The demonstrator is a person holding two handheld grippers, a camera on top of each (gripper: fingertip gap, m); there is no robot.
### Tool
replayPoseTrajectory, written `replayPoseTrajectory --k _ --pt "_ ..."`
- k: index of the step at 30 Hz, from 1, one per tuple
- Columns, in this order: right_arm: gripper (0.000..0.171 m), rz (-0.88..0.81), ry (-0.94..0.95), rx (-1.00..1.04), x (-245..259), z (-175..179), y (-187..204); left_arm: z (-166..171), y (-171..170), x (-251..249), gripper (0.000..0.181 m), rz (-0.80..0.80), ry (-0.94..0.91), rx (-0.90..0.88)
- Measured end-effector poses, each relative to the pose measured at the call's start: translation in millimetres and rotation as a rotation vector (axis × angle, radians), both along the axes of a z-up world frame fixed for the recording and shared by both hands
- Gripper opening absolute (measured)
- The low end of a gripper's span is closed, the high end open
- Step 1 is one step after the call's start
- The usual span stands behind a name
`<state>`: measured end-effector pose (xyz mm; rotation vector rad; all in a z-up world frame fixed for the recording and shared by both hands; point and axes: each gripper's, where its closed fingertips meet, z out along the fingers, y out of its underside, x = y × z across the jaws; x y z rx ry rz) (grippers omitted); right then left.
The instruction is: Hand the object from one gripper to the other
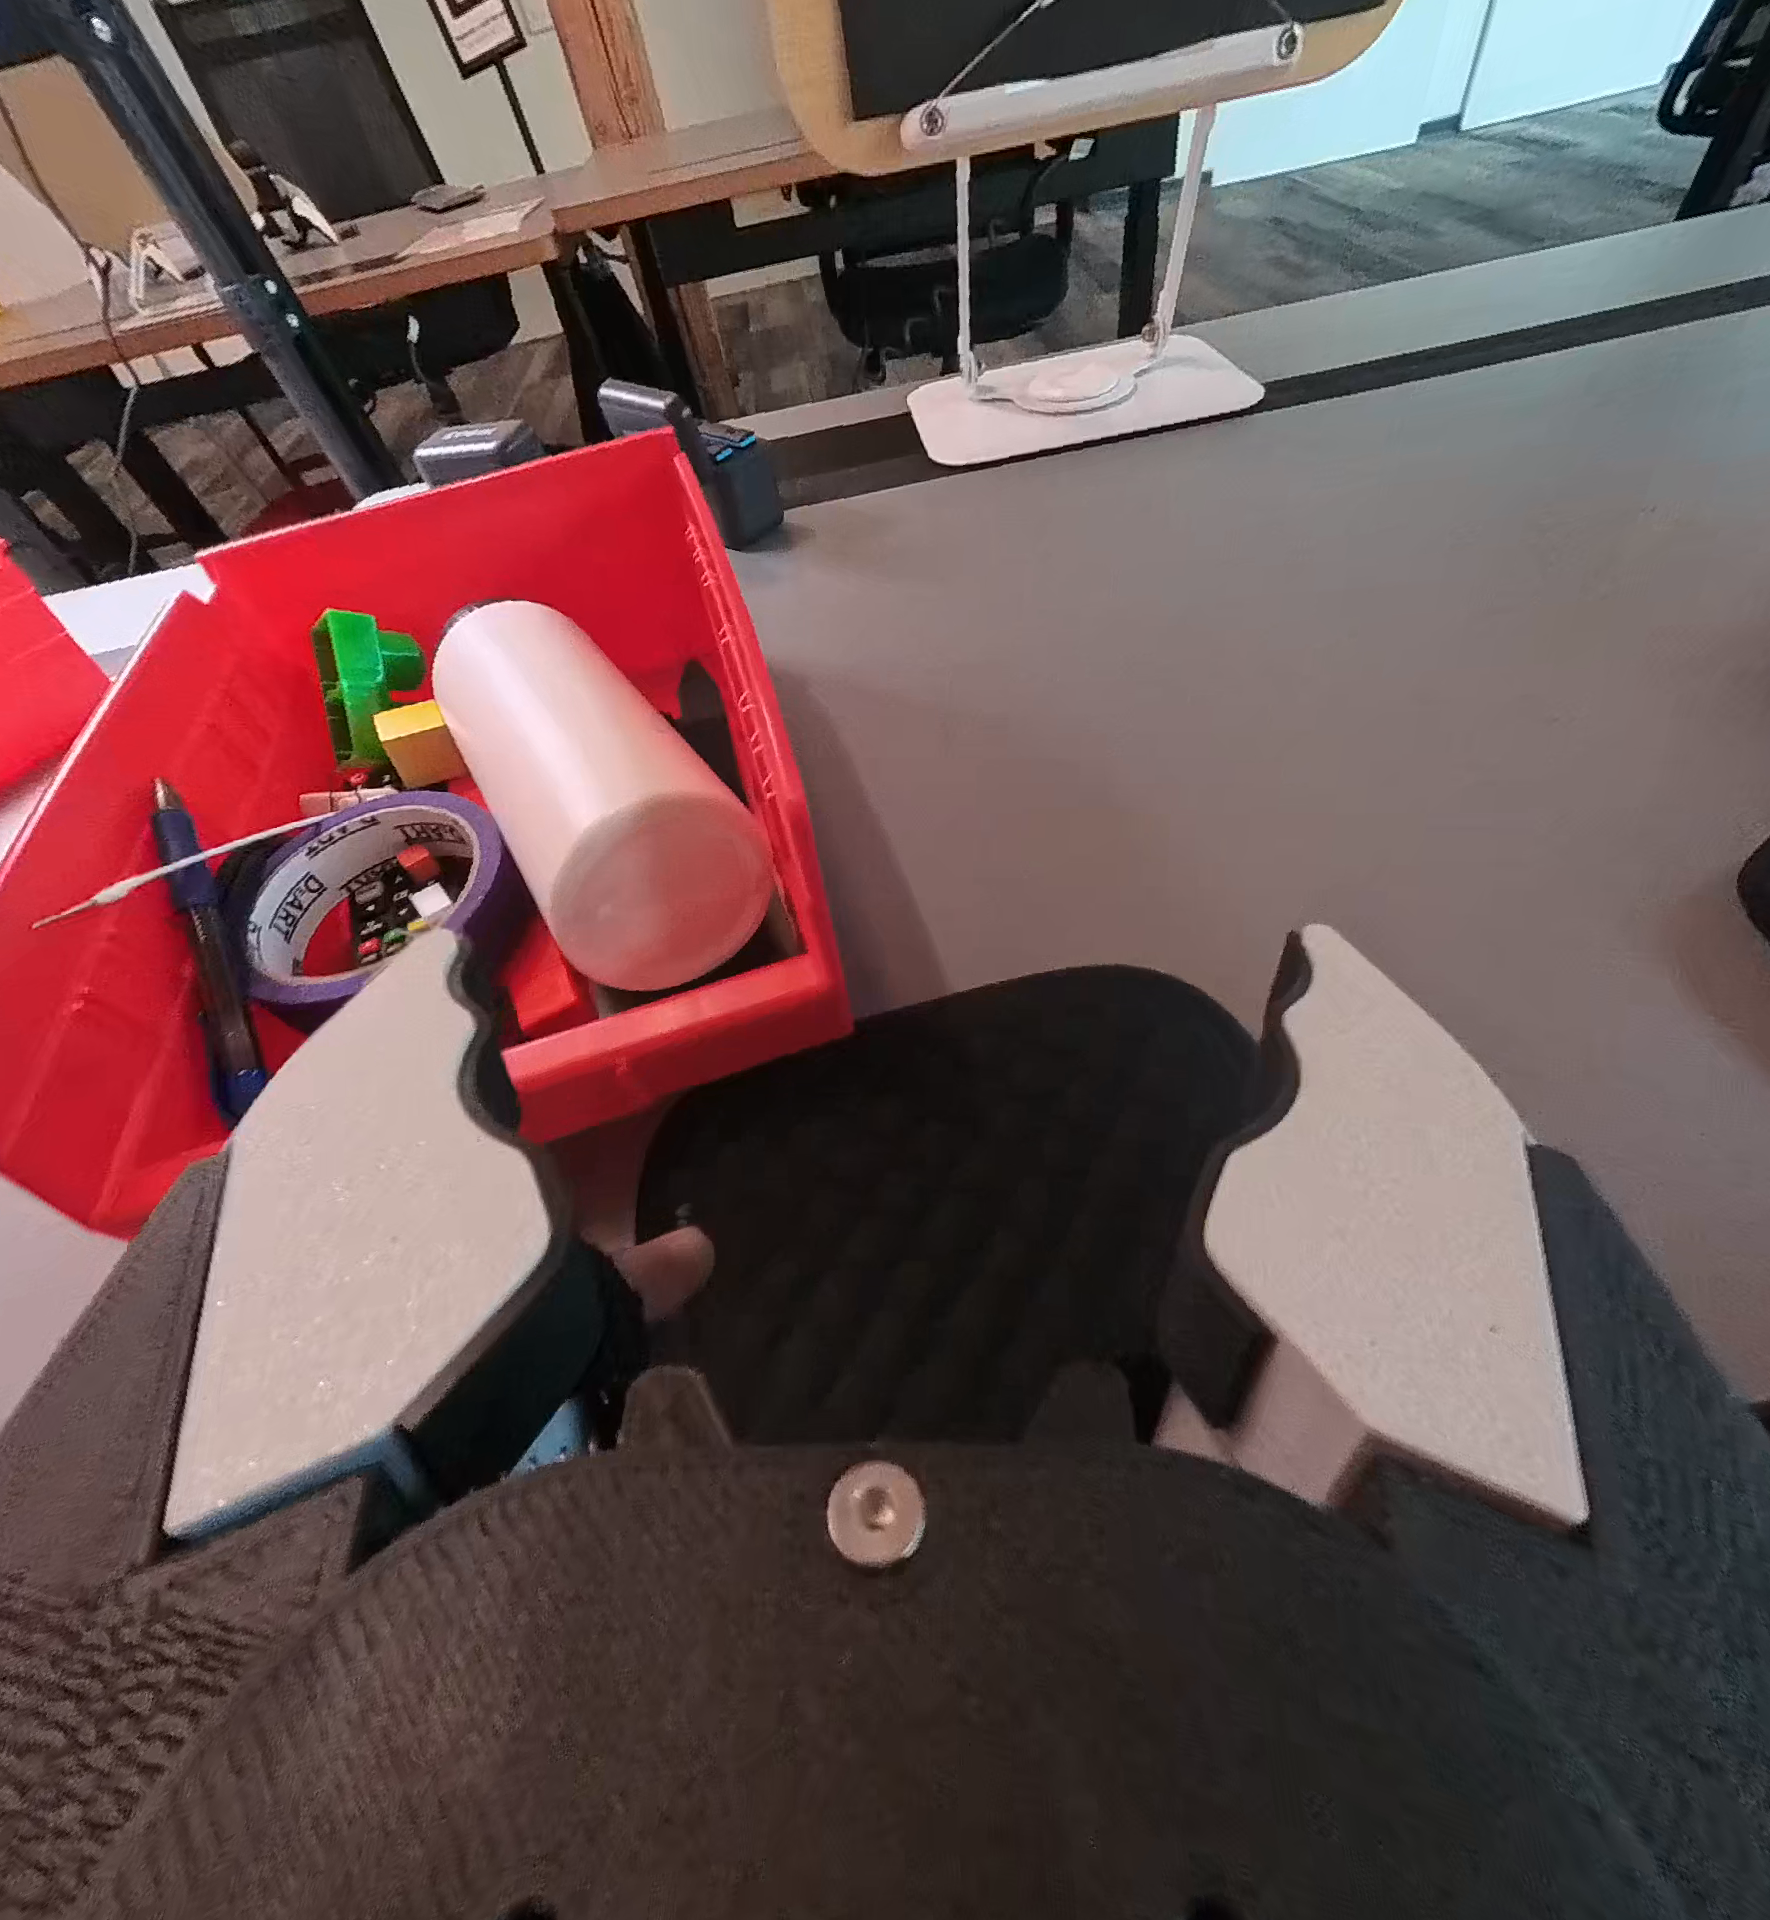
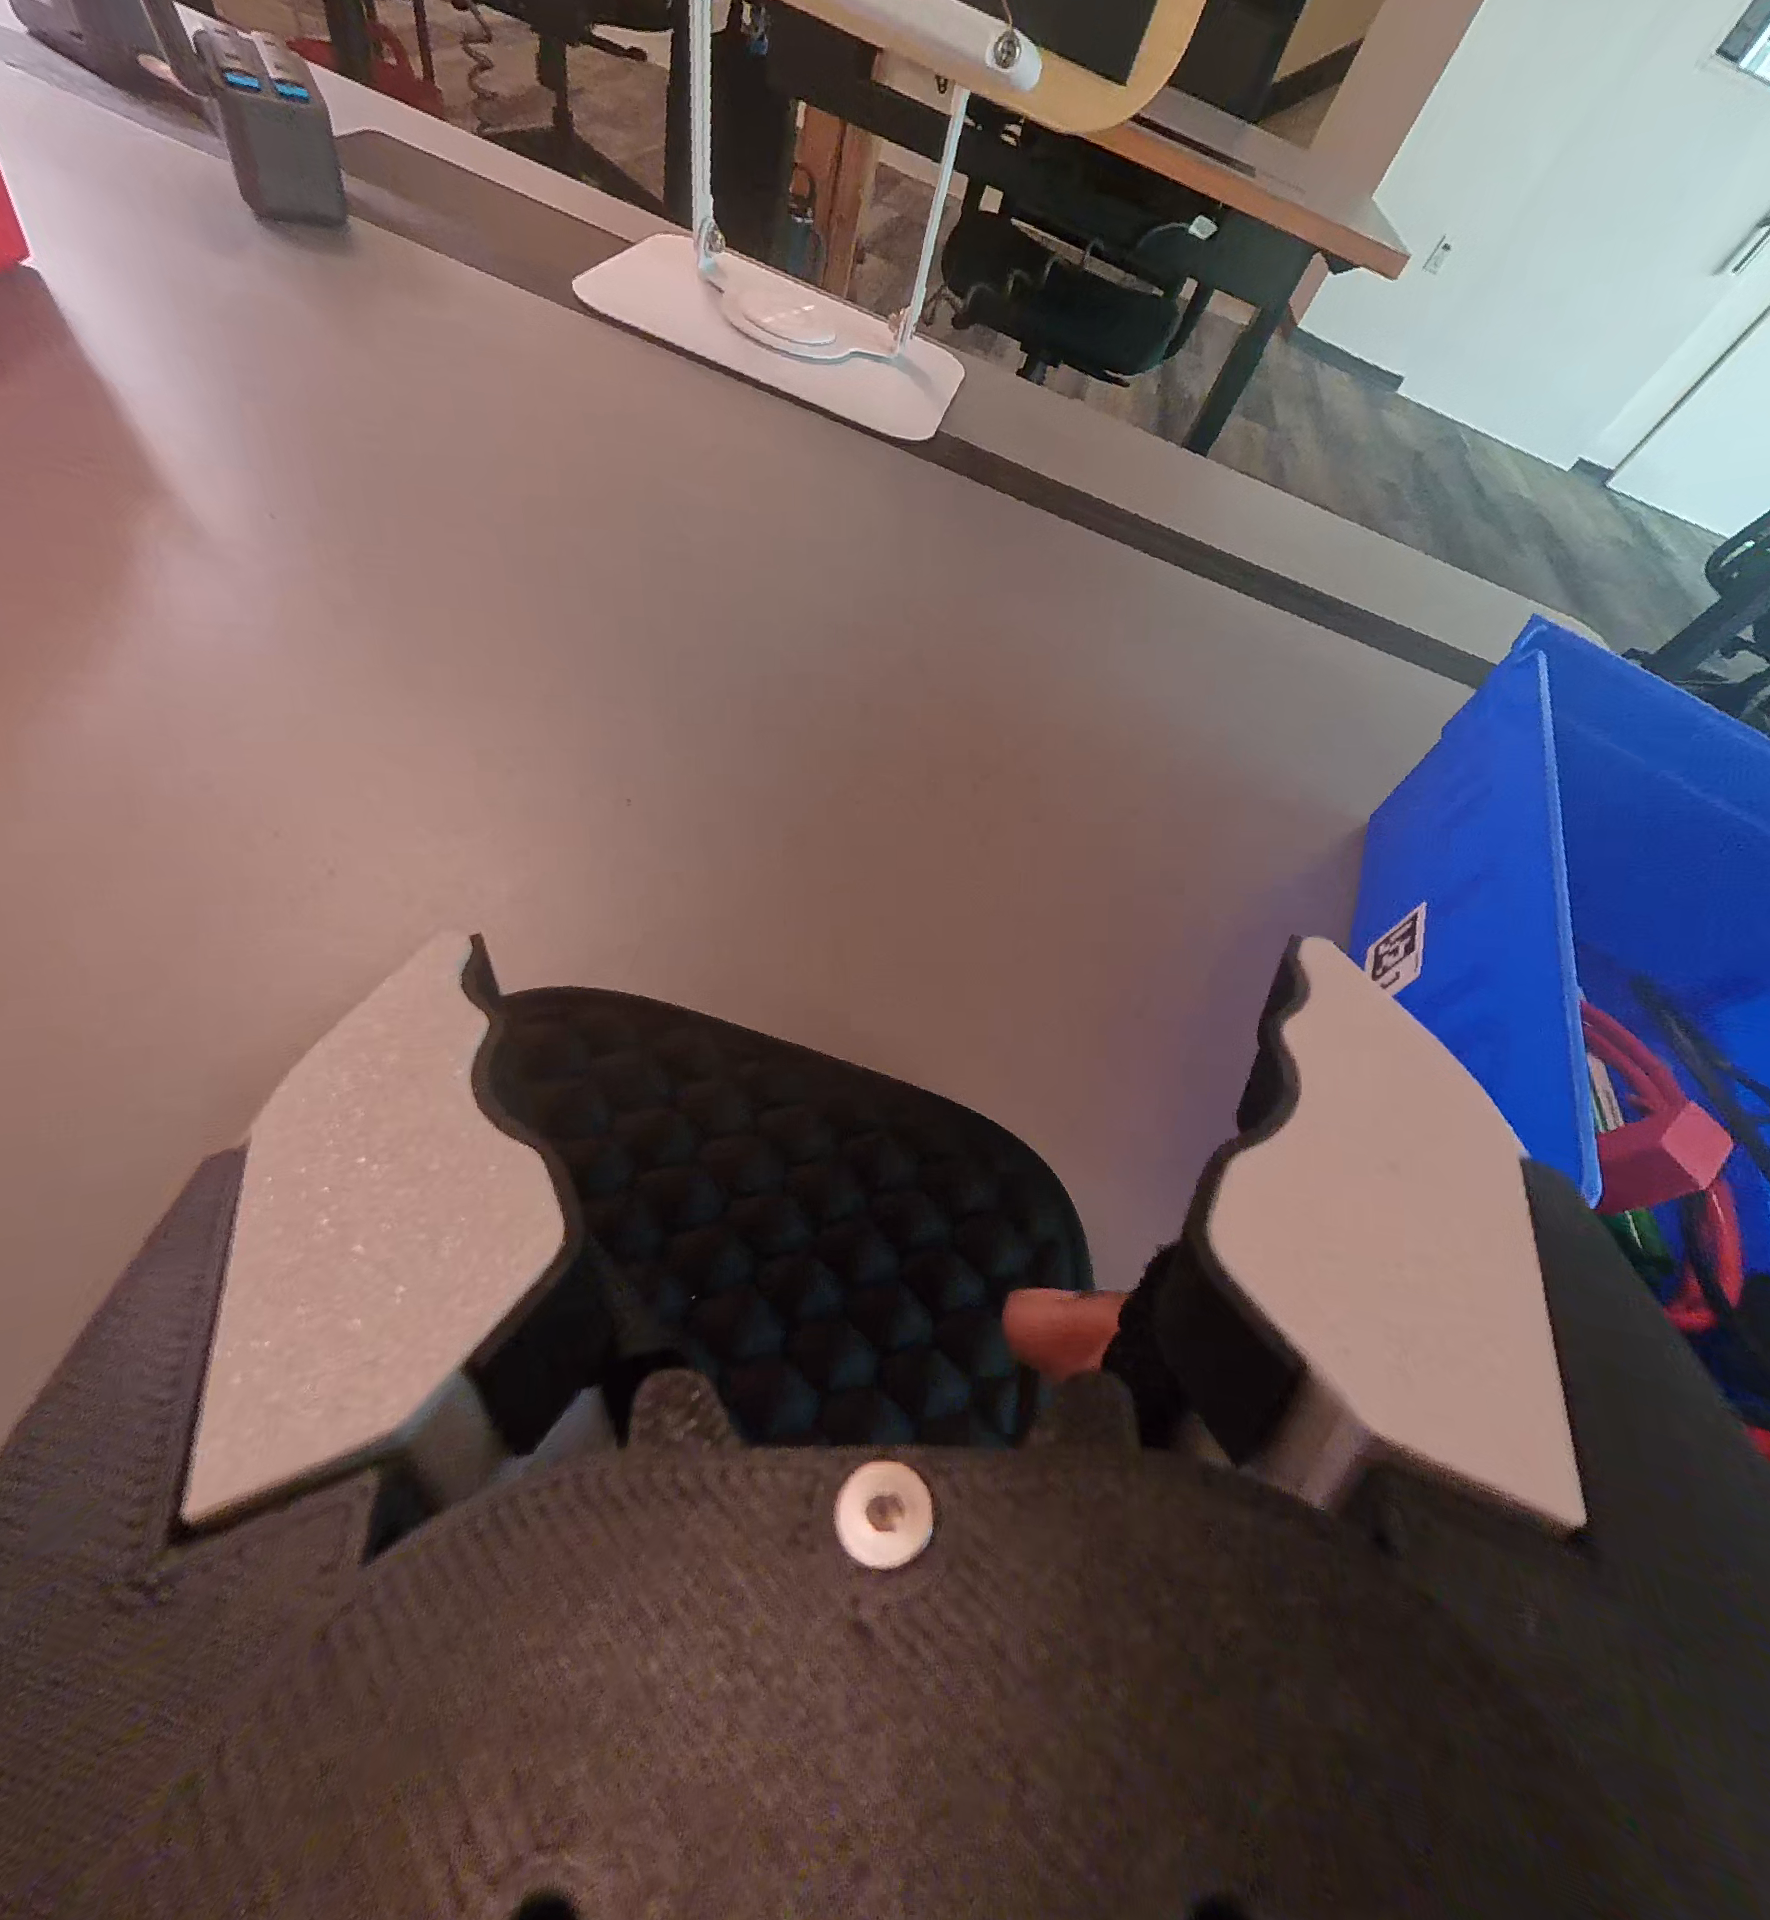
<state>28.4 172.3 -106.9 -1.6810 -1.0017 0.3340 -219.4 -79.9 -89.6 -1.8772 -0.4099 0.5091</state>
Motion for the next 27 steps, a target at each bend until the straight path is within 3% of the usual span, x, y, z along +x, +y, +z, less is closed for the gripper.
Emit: replayPoseTrajectory --k 17,27 --pt "0.132 0.087 0.012 -0.013 4 -11 -11 -9 -18 15 0.116 0.041 0.020 -0.030" --pt "0.096 0.093 0.166 -0.095 83 9 23 -15 -10 -11 0.111 0.031 0.017 -0.078"
